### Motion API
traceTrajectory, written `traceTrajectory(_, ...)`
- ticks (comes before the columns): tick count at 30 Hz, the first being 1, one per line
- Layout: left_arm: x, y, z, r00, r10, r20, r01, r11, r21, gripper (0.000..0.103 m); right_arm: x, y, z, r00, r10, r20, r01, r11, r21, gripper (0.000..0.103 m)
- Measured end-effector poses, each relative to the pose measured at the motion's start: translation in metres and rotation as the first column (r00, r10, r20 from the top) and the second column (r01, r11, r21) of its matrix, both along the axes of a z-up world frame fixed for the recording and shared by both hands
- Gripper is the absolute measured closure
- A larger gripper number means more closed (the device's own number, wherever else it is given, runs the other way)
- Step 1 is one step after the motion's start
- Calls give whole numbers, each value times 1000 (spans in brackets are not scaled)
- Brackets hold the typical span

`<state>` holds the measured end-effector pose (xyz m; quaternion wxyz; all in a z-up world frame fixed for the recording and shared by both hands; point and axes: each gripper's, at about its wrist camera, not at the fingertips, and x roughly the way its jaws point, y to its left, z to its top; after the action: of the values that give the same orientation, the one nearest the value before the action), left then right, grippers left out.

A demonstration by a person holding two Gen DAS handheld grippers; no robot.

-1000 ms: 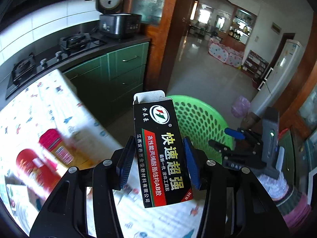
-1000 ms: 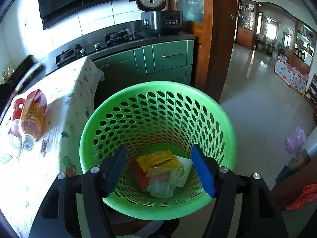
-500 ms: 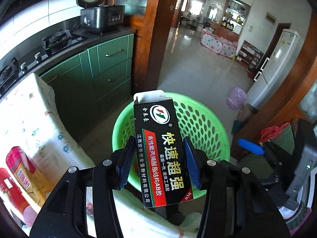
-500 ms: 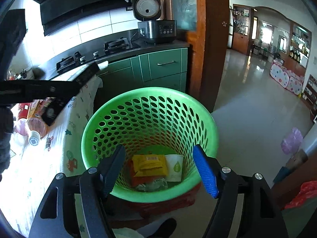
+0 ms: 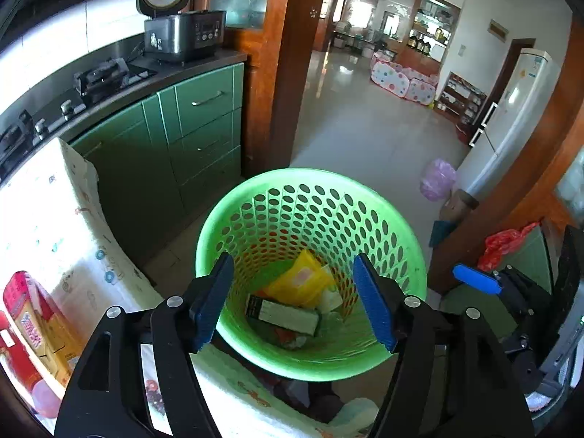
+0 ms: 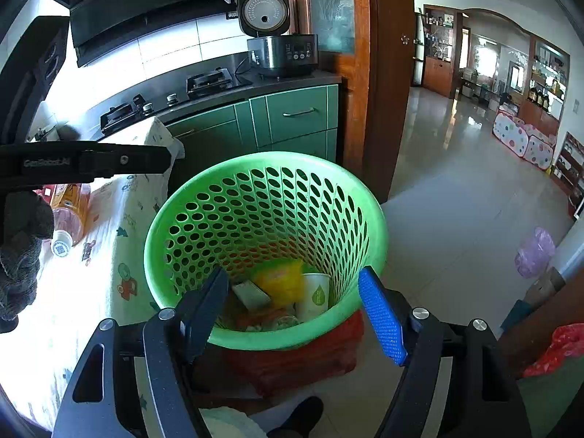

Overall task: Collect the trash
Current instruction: 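Carry the glue box and plastic cup over the basket and release both, then move both tools back toward the table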

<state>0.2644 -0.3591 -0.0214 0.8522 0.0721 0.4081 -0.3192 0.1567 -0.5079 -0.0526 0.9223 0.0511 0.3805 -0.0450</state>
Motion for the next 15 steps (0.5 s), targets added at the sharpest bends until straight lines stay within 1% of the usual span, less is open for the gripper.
traceTrajectory(2, -7, 7, 5, 1000, 12, 17, -12, 1000, 2, 31, -1, 4, 1, 1000, 3, 1, -3, 1000, 2, 31)
traceTrajectory(4, -13, 17, 11, 999, 26, 26, -25, 1000, -4, 31, -2, 10, 5, 1000, 12, 9, -12, 1000, 1, 30)
traceTrajectory(7, -25, 34, 20, 997, 55, 57, -56, 998, 6, 30, -3, 21, 10, 999, 31, 22, -31, 1000, -2, 26)
traceTrajectory(9, -33, 49, 25, 994, 82, 77, -83, 996, 12, 29, -5, 28, 14, 998, 50, 27, -50, 999, 4, 24)
traceTrajectory(15, -51, 103, 39, 982, 167, 85, -168, 986, 8, 27, -3, 61, 30, 992, 116, 54, -117, 993, 8, 20)
